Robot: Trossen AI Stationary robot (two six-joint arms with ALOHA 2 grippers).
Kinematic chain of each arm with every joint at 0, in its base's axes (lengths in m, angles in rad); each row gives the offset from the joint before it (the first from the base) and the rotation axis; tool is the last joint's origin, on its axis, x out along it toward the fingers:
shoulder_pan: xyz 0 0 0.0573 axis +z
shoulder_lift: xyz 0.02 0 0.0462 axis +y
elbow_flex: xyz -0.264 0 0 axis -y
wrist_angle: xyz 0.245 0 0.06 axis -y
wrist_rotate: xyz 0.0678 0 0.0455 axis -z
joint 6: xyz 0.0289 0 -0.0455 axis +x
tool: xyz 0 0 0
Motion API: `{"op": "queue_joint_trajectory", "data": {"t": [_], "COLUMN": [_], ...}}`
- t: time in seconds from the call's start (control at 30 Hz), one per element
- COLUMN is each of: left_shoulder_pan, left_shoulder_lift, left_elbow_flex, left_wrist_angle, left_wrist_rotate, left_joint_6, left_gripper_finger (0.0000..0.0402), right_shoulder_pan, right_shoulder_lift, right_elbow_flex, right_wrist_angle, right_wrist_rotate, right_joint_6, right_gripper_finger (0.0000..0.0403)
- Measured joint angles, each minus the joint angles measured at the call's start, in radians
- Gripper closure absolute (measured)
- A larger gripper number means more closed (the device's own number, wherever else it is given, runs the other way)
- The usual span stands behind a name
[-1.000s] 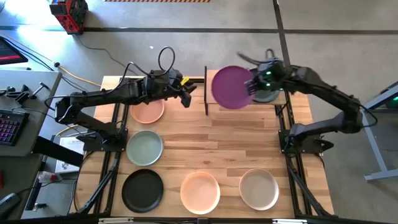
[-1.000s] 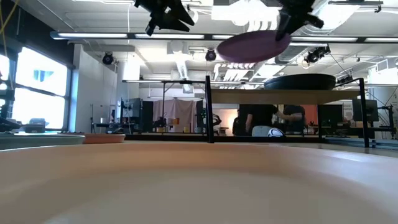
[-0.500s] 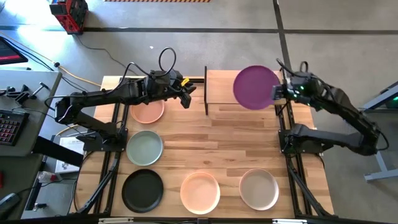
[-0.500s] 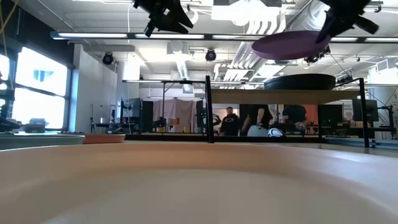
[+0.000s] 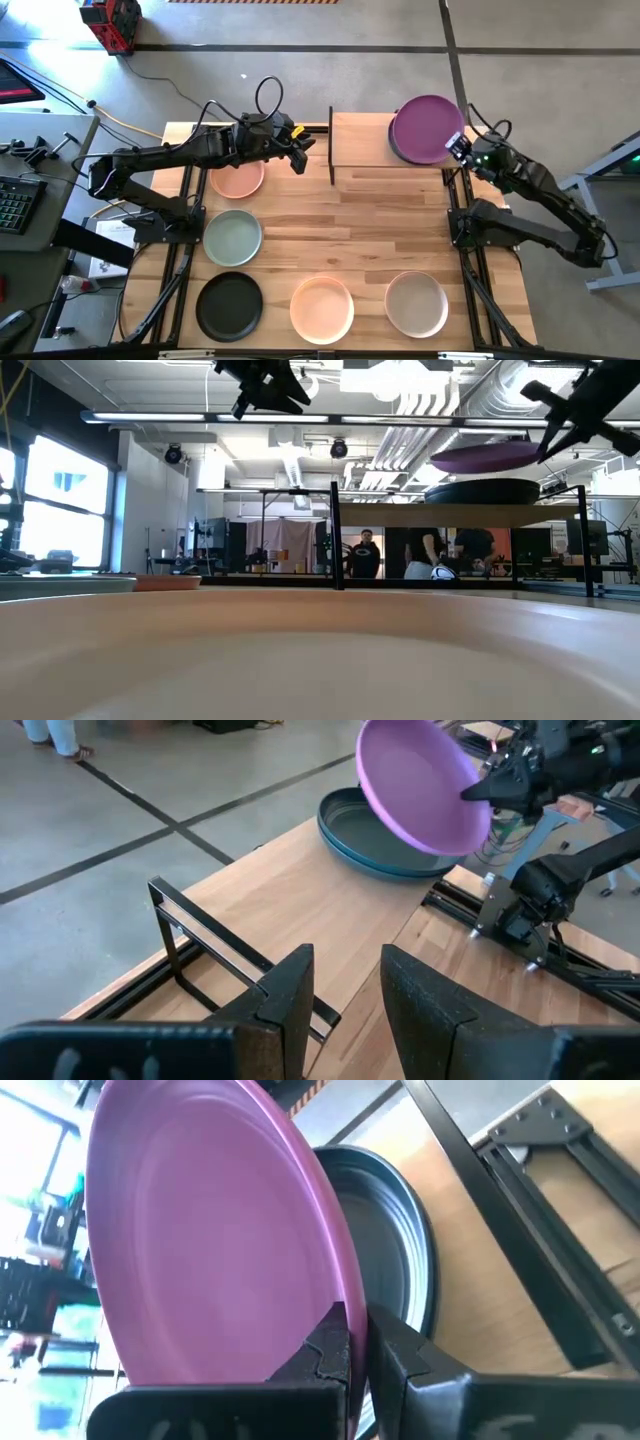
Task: Place and stack plates onto a shelf
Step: Stack the purple plate on top of the black plate on the shelf
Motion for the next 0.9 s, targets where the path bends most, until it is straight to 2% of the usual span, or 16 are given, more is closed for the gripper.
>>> {"op": "queue_joint_trajectory", "data": {"t": [0.33, 0.7, 0.9], "left_shoulder_pan": [0.000, 0.000, 0.000], "left_shoulder_lift": [0.000, 0.000, 0.000], "left_elbow_flex": [0.000, 0.000, 0.000], "left_wrist_angle": [0.000, 0.000, 0.000], "left_wrist_rotate": [0.000, 0.000, 0.000], "left_joint_6": [0.040, 0.040, 0.040], "left_gripper_finger": [0.0295, 0.0295, 0.0296], "right_shoulder_pan": [0.000, 0.000, 0.000], "right_shoulder_lift": [0.061, 0.124, 0.124], "right_elbow_flex": [-0.040, -0.040, -0.040], "right_wrist_angle": [0.022, 0.052, 0.056], "right_wrist_rotate": [0.040, 0.057, 0.071], "right_joint_6": [0.116, 0.123, 0.107], "right_gripper_finger": [0.0403, 0.0402, 0.0381]}}
